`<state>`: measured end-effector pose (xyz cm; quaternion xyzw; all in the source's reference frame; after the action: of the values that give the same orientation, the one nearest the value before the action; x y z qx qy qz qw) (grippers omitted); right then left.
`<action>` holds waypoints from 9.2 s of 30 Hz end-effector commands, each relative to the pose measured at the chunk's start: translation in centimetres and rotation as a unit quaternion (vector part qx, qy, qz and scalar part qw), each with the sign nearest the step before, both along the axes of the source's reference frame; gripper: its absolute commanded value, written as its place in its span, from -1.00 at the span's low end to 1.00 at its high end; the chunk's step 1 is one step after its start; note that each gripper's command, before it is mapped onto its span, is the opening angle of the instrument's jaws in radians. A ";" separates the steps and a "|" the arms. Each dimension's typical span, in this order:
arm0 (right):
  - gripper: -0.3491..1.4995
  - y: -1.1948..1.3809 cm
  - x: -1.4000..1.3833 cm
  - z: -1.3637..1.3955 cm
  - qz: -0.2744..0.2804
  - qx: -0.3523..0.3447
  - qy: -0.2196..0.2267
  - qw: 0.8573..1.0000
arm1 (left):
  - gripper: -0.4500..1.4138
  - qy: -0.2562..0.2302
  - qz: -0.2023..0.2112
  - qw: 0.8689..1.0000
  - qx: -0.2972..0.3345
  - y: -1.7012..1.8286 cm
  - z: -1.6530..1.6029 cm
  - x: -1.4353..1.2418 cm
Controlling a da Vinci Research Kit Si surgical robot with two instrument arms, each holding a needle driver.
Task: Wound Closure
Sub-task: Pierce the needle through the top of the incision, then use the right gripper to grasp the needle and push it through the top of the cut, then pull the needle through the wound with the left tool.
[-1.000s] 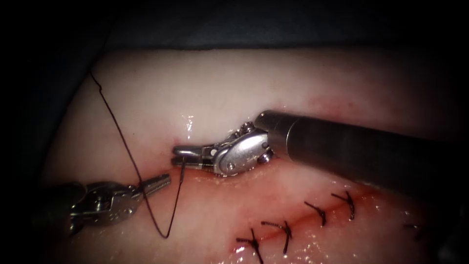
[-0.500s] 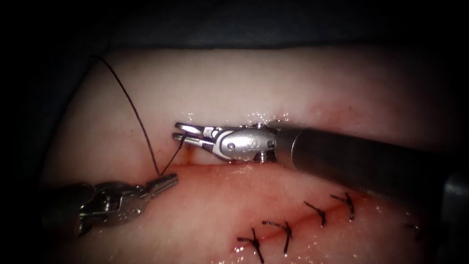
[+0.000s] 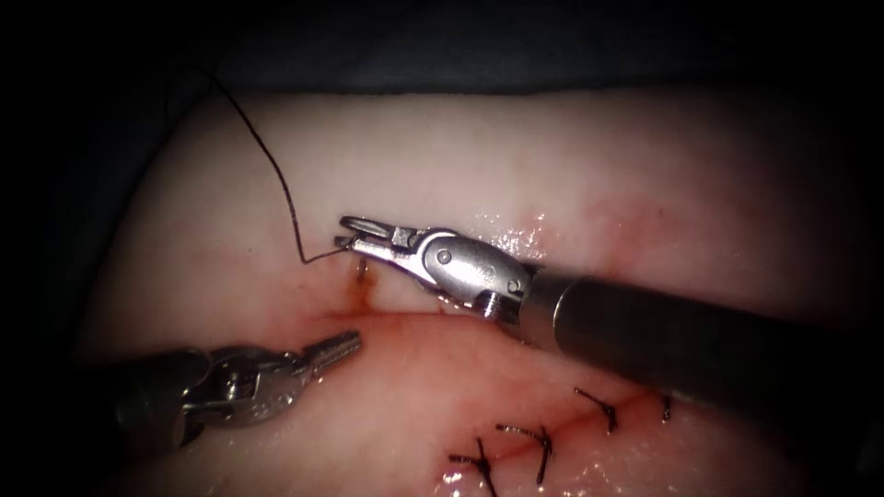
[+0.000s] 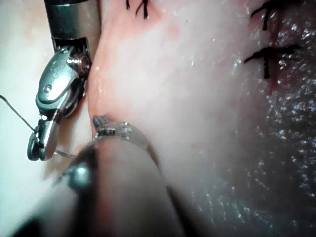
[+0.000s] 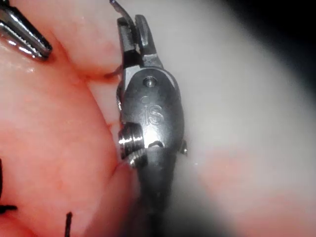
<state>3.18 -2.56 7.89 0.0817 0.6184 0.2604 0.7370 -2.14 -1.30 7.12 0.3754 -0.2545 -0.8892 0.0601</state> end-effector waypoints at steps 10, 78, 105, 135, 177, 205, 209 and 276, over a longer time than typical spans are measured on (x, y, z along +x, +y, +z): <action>-1.00 0.30 0.16 -0.04 0.009 0.102 0.013 0.995 | -1.00 0.007 0.006 1.000 0.020 -0.07 0.21 -0.08; -1.00 0.12 0.67 -0.52 -0.021 0.464 0.146 0.874 | -1.00 0.034 0.028 0.998 0.049 -0.30 0.42 0.22; -1.00 0.71 0.80 -0.31 0.006 0.437 0.196 0.878 | -1.00 0.060 0.036 0.996 0.050 -0.63 0.26 0.33; -1.00 1.08 1.38 -0.24 -0.235 0.538 0.225 0.778 | -1.00 0.060 0.039 0.996 0.050 -0.65 0.26 0.49; 0.67 1.15 0.83 -0.27 -0.048 0.349 0.201 0.914 | -1.00 0.084 0.031 0.995 0.050 -0.55 0.21 0.99; 0.38 0.93 0.68 -0.91 0.080 0.123 -0.038 0.988 | -1.00 0.085 0.027 0.995 0.048 -0.58 0.22 0.96; 0.38 0.92 0.70 -0.93 0.096 0.125 -0.053 0.986 | -1.00 0.085 0.026 0.995 0.047 -0.59 0.22 0.94; 0.67 1.38 -0.15 -0.23 0.015 0.380 0.205 0.902 | -0.35 -0.176 0.059 0.973 0.136 -0.05 0.49 0.47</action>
<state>2.92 -1.25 7.66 0.3976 0.6104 0.4645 0.5036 -1.62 -1.39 7.57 0.5475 -0.1126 -0.8290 0.0165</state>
